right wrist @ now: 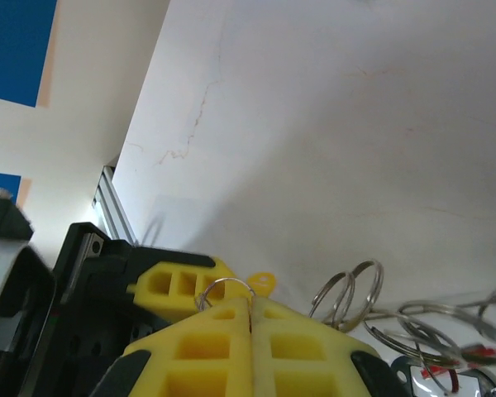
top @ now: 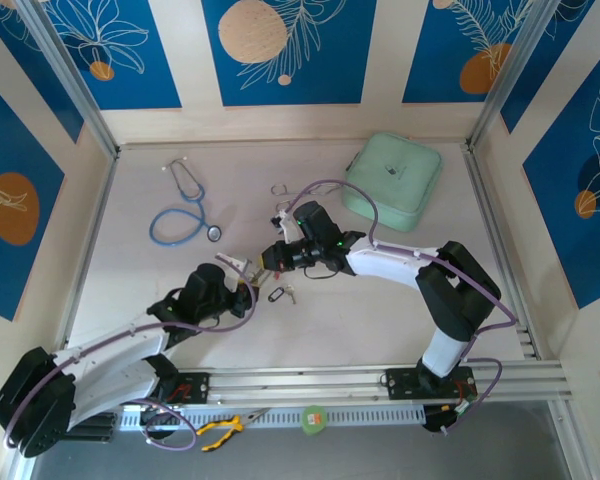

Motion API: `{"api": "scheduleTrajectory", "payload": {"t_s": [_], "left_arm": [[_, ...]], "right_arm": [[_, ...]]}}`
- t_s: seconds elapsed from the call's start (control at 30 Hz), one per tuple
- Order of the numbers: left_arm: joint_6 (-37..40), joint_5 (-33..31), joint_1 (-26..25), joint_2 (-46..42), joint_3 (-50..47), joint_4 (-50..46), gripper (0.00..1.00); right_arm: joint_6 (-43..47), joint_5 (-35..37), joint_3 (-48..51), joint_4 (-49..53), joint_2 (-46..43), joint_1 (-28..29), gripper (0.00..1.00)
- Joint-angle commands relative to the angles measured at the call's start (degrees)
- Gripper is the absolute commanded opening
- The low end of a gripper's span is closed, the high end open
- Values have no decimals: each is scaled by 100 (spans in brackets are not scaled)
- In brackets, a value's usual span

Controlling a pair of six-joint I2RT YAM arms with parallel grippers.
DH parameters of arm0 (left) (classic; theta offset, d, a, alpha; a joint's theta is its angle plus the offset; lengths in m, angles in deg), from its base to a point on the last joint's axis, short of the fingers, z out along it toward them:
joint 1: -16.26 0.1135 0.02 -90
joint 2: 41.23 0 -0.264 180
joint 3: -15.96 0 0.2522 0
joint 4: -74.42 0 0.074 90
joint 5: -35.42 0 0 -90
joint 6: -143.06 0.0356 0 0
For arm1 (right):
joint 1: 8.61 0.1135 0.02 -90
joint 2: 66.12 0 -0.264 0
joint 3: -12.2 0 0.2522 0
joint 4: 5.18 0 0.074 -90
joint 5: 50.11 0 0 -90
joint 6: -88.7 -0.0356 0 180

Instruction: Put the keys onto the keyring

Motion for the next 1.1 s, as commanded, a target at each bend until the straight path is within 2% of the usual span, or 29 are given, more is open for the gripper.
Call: {"api": "scheduleTrajectory", "payload": {"t_s": [0.0, 0.1, 0.17, 0.3, 0.37, 0.53, 0.63, 0.73, 0.87, 1.07], "left_arm": [[317, 306, 56, 60, -43, 585, 16], [589, 405, 49, -82, -146, 869, 0], [833, 299, 41, -279, -220, 948, 0], [1479, 105, 40, -742, -369, 1129, 0], [1764, 64, 39, -901, -340, 1087, 0], [1889, 131, 40, -1094, -321, 1365, 0], [1723, 266, 40, -1094, -326, 1647, 0], [1425, 396, 44, -1010, -193, 1655, 0], [811, 459, 39, -846, 23, 1562, 0], [-452, 449, 40, -658, 83, 1733, 0]], "right_arm": [[137, -209, -206, 183, -225, 27, 0], [190, -125, -200, 363, -301, -23, 0], [269, -22, -182, 548, -409, -68, 0], [503, 57, -149, 911, -652, -180, 24], [637, 70, -110, 1049, -875, -234, 30], [1098, 245, 249, 1023, -1766, -292, 34], [1522, 275, 766, 555, -2340, -182, 32], [1641, 70, 958, 423, -2522, -171, 30], [1239, -525, 840, 236, -2231, -157, 30], [508, -558, 932, -212, -2019, -271, 34]]}}
